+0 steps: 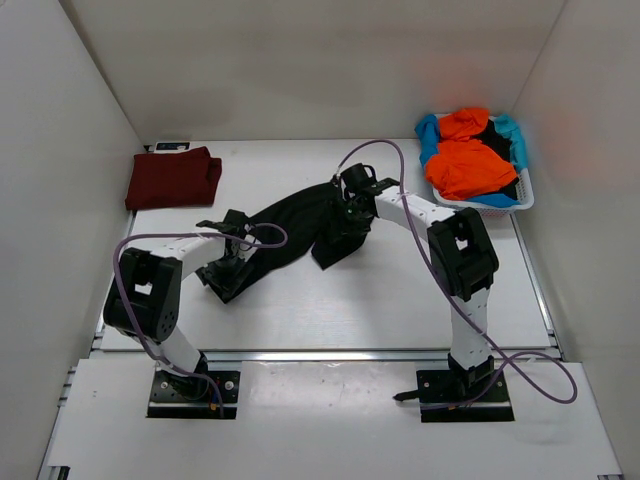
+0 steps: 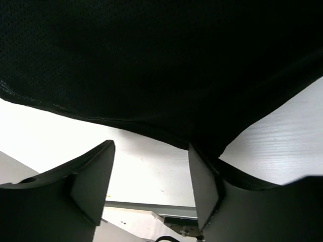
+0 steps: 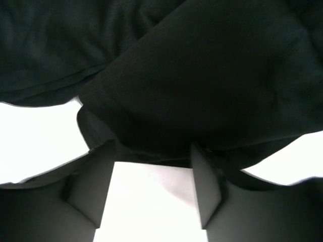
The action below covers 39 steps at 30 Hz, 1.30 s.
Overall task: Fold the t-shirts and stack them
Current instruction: Move the tshirt to the center of the board, then flatten out the tshirt
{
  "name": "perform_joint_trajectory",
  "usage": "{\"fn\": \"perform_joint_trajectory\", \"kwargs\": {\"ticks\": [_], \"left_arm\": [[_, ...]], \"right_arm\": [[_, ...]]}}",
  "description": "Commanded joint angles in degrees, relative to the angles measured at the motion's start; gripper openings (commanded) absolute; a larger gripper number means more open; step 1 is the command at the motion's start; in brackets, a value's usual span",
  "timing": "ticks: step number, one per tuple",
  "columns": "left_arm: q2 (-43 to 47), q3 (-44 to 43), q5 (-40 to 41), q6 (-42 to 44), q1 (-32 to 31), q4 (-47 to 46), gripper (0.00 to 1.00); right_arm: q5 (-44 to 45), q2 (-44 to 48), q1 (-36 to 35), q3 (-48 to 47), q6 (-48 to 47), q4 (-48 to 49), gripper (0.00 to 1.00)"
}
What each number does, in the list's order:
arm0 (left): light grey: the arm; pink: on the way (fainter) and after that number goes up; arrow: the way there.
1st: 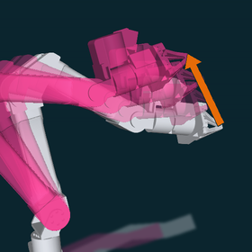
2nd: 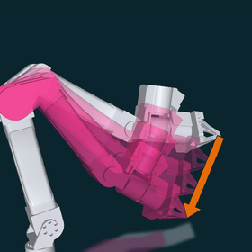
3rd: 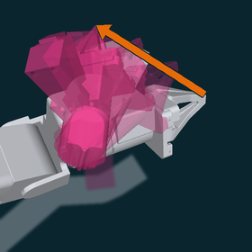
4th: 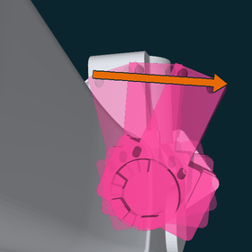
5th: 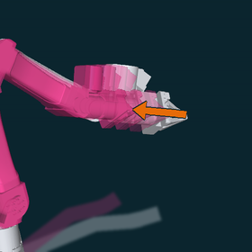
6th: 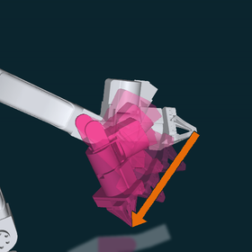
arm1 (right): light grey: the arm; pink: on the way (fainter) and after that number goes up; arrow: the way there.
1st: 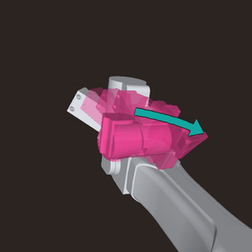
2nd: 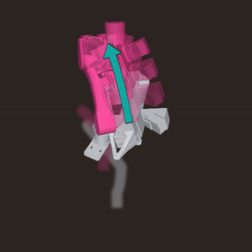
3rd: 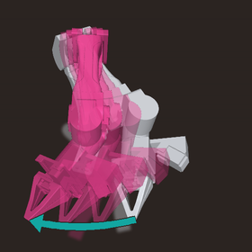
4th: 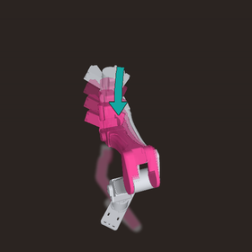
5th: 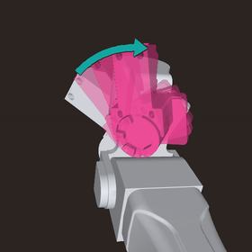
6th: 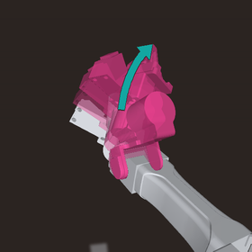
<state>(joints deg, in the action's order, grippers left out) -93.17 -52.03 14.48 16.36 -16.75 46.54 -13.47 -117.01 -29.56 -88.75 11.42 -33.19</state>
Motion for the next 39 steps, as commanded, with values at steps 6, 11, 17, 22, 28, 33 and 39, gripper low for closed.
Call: {"fn": "perform_joint_trajectory", "kwargs": {"ticks": [6,11,17,22,28,33,39], "left_arm": [[-1.1,-2.7,-5.0,-1.4,0.3,-0.9,0.68],[2.1,-3.8,-9.4,0.1,0.4,3.0,0.73],[1.0,-3.0,-10.8,0.0,-1.5,2.6,0.80],[0.2,-0.8,-4.7,-1.0,-4.1,-1.1,0.81],[-3.6,1.8,1.3,-1.1,-3.5,-5.8,0.56],[-4.0,0.4,-0.7,-1.7,-3.1,-5.7,0.16],[0.9,-1.4,-1.4,-0.6,1.9,-4.8,0.06]], "right_arm": [[2.6,-2.7,1.2,-4.0,1.8,-0.7,0.17],[2.6,-1.6,1.3,-5.1,0.7,-1.2,0.00],[3.5,2.6,1.9,-6.5,-0.6,-2.0,0.00],[4.9,7.7,2.2,-5.2,-1.6,-2.2,0.00],[4.5,10.7,2.4,-4.1,-1.9,-2.2,0.00],[5.2,13.2,5.5,-5.8,-2.4,-2.8,0.00],[6.6,18.9,10.2,-4.0,-4.1,-2.9,0.00]]}}
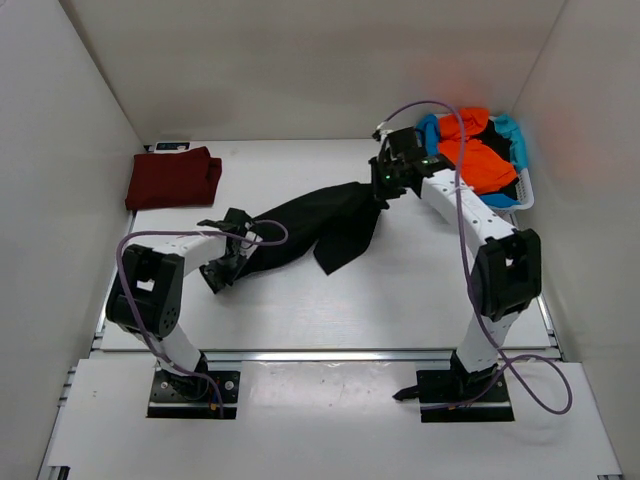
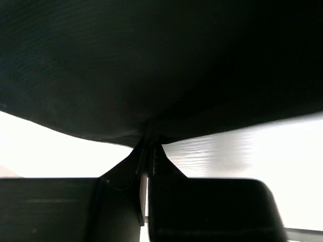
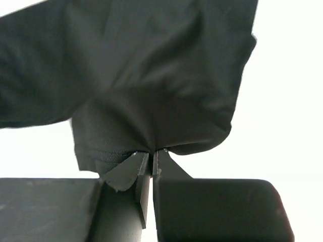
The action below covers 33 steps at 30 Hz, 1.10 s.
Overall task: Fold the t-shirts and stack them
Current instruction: Flatten out the tshirt
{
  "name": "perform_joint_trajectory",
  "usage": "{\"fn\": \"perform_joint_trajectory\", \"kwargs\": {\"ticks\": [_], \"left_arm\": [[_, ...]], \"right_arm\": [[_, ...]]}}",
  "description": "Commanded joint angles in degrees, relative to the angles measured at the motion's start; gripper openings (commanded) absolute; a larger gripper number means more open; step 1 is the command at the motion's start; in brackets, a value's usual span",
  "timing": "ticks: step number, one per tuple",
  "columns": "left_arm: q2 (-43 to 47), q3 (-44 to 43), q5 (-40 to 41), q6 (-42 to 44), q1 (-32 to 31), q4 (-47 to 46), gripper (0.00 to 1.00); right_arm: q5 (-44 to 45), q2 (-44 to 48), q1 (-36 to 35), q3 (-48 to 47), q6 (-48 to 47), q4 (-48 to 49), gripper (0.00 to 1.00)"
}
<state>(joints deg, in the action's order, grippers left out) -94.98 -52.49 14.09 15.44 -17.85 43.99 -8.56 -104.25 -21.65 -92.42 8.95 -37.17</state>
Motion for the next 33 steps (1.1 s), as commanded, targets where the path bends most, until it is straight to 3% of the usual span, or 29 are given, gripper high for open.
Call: {"fn": "perform_joint_trajectory", "kwargs": {"ticks": [1,10,15,19,24,29,33], "left_arm": [[4.2,-2.2,-1.1,0.4,3.9,-1.7,0.07],[12.2,-17.2,-4.2,0.9,11.0,4.1,0.06],[19.2,-26.2,-1.9,6.4,10.6,4.6,0.05],[24.3,-34.6,-2.4,5.7,10.6,8.6,0.06],[32.9,-35.5,-1.4,3.1,13.1,9.6,0.06],[40.3,-38.0,2.4,3.5,11.0,11.1,0.06],[39.3,-42.3,3.8,3.8,9.8,12.8,0.06]], "right_arm": [[1.7,7.3,2.6,0.7,-2.0,1.0,0.00],[4.9,17.2,5.3,-0.2,-6.1,1.0,0.00],[8.6,24.2,3.2,-3.6,-10.3,0.9,0.00],[11.3,31.9,1.7,-4.9,-13.7,0.6,0.00],[15.9,39.5,-3.5,-8.8,-16.4,-5.8,0.00],[15.2,46.2,-0.7,-11.0,-16.9,-9.1,0.00],[14.7,47.2,0.6,-12.1,-16.9,-8.7,0.00]]}}
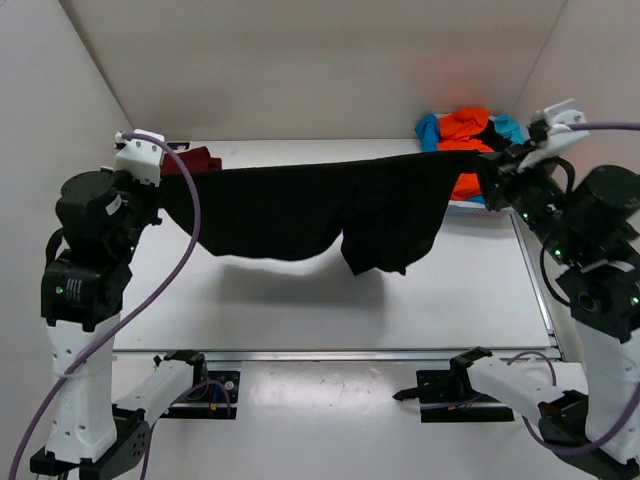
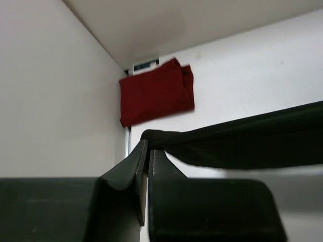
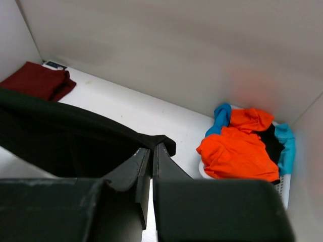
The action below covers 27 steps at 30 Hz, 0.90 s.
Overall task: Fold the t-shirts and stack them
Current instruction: Flatten out the tshirt
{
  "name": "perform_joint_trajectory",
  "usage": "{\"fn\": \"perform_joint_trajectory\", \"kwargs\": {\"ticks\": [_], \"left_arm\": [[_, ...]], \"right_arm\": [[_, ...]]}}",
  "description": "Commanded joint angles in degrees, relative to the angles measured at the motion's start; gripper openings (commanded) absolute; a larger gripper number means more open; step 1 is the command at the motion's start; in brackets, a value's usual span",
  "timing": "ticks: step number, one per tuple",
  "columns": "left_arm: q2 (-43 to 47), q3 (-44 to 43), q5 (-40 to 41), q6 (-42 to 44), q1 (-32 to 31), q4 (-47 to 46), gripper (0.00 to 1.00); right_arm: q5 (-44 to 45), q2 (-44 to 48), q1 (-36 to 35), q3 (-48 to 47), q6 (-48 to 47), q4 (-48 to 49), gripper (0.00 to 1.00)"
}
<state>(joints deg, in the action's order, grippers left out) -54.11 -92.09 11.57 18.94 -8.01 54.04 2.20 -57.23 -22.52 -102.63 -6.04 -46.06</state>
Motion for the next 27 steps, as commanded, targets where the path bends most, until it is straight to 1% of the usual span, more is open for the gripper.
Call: {"fn": "perform_joint_trajectory", "kwargs": {"ticks": [1,3,7,8,9,10,11,12,13,14,15,16,17,18,19,20,21,22,23,24,25,26,27], "left_arm": [[-2.0,-2.7,6.6,0.4,-0.4,2.5,0.06],[-4.7,-2.7,7.8,0.7,-1.8,1.0,0.06],[-10.6,-2.1,8.4,3.4,-4.4,-2.3,0.07],[-13.7,-2.6,7.9,3.5,-4.6,-3.3,0.06],[-17.7,-3.8,7.2,4.4,-3.8,-3.9,0.06],[-20.0,-4.8,6.8,4.5,-3.9,-4.5,0.06],[-24.6,-7.9,5.6,4.7,-2.7,-4.3,0.06],[-30.6,-13.6,3.9,4.0,-2.2,-2.8,0.06],[-33.7,-17.2,2.9,2.7,-1.6,-0.9,0.06],[-41.3,-26.0,2.1,1.6,-1.3,2.3,0.06],[-48.7,-36.7,1.9,1.1,-0.8,6.2,0.06],[-55.6,-47.5,1.8,1.1,-1.6,7.9,0.06],[-58.8,-52.6,2.6,1.1,-1.8,10.2,0.06],[-62.7,-59.0,4.3,1.9,-2.7,10.4,0.05],[-63.6,-59.3,6.7,2.1,-3.6,7.8,0.05],[-61.1,-54.3,7.8,1.8,-4.0,2.8,0.05],[-59.1,-50.8,8.5,0.2,-3.9,0.0,0.05],[-54.6,-43.6,8.5,-0.6,-2.7,-5.6,0.05],[-49.8,-37.0,7.9,-1.5,-1.8,-10.7,0.05],[-48.0,-34.2,7.2,-1.6,-1.4,-13.0,0.05],[-44.4,-29.0,6.5,-1.1,-1.5,-15.4,0.05],[-41.4,-24.1,4.7,0.9,-2.0,-17.0,0.05],[-39.9,-21.7,4.6,2.4,-3.4,-17.5,0.05]], "right_arm": [[4.3,-0.6,0.7,-2.0,-1.9,0.7,0.00],[6.1,-1.8,-0.8,-2.2,-2.7,1.2,0.00],[11.1,-8.0,-3.2,-1.3,-5.6,4.3,0.00],[13.1,-10.8,-3.2,-1.5,-6.8,5.5,0.00],[12.3,-12.1,-3.0,-2.2,-7.0,6.6,0.00],[10.8,-15.3,-0.7,-3.0,-6.4,8.3,0.00],[6.2,-18.9,3.8,-3.9,-3.8,9.7,0.00],[-0.6,-23.4,9.1,-6.2,1.2,10.3,0.00],[-8.2,-25.5,11.8,-9.6,5.7,11.0,0.00],[-11.3,-30.0,15.6,-13.3,9.2,12.0,0.01],[-14.3,-35.4,17.5,-19.9,11.6,11.6,0.00],[-14.2,-37.8,17.2,-22.8,11.8,11.7,0.00],[-14.0,-42.4,17.5,-28.3,11.8,12.2,0.00],[-13.5,-44.7,17.4,-30.5,11.8,13.1,0.00],[-13.1,-46.8,17.8,-34.0,11.8,13.4,0.00],[-12.4,-47.2,17.2,-36.3,11.2,13.7,0.01],[-11.9,-47.4,16.7,-37.2,10.3,13.8,0.00],[-11.3,-46.3,16.5,-37.1,9.5,13.9,0.00],[-11.8,-45.3,16.4,-35.9,8.9,13.9,0.00],[-11.3,-43.7,16.5,-34.0,8.8,13.7,0.01],[-11.8,-41.8,16.6,-31.2,8.9,13.1,0.00],[-11.4,-38.9,16.4,-29.3,8.7,12.9,0.00],[-11.3,-37.4,16.2,-25.1,8.4,12.4,0.00]]}}
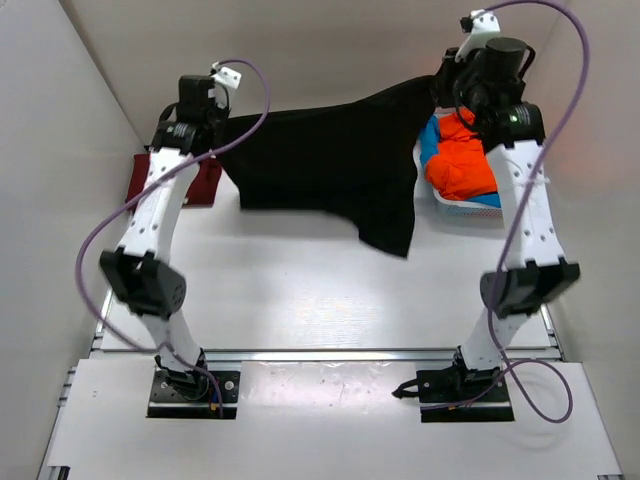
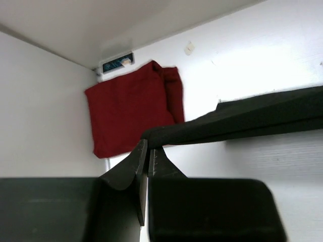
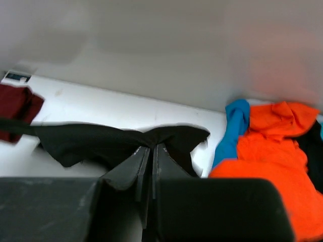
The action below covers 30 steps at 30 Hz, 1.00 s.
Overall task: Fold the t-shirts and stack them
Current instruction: Flatten out the tshirt
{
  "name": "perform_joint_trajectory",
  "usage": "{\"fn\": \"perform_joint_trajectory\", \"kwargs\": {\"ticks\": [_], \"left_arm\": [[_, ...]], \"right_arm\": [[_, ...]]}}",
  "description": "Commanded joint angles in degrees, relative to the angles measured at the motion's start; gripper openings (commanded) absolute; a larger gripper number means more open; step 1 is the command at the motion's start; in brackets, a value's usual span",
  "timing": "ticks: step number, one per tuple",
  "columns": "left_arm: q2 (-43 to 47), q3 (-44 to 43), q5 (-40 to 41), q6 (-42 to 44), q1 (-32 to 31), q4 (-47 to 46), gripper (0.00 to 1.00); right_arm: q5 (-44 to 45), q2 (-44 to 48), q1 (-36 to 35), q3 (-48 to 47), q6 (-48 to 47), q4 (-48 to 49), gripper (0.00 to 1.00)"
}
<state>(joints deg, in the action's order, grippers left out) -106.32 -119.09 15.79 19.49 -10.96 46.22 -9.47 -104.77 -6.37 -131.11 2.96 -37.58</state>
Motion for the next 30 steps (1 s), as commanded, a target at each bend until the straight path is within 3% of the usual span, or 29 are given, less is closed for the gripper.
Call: {"fn": "perform_joint_trajectory", "kwargs": {"ticks": [1,2,4,5,7,14,21,25,30], "left_arm": [[14.8,10.1,0.7,2.7,-1.2,-10.4,0.05],[16.8,14.8,0.7,3.3,-2.6,-10.8,0.05],[20.4,21.9,0.5,4.6,-4.6,-12.5,0.05],[22.7,26.8,0.8,4.6,-4.9,-13.3,0.04],[25.7,33.5,0.2,5.5,-6.5,-13.5,0.05],[37.1,60.4,-3.0,9.3,-6.9,-15.4,0.05],[49.5,79.3,-3.5,15.1,-6.6,-12.6,0.04],[55.5,86.3,-2.5,17.7,-7.6,-11.2,0.05],[58.2,88.8,-2.8,17.6,-6.0,-8.5,0.04]], "right_arm": [[0.8,13.1,-1.0,8.5,-0.9,3.6,0.00],[1.9,16.8,-2.1,11.8,-2.0,4.2,0.00],[5.2,24.3,-5.3,30.0,-2.4,10.7,0.00],[6.6,29.0,-6.4,34.7,-2.6,14.7,0.00],[5.4,35.4,-5.8,50.5,2.1,17.1,0.01],[5.7,53.2,-12.9,82.0,6.5,17.2,0.00],[6.1,64.4,-26.0,98.9,19.1,11.4,0.00],[2.3,68.3,-24.7,100.8,20.6,10.0,0.00],[-2.2,66.7,-22.3,99.6,18.0,8.2,0.00]]}}
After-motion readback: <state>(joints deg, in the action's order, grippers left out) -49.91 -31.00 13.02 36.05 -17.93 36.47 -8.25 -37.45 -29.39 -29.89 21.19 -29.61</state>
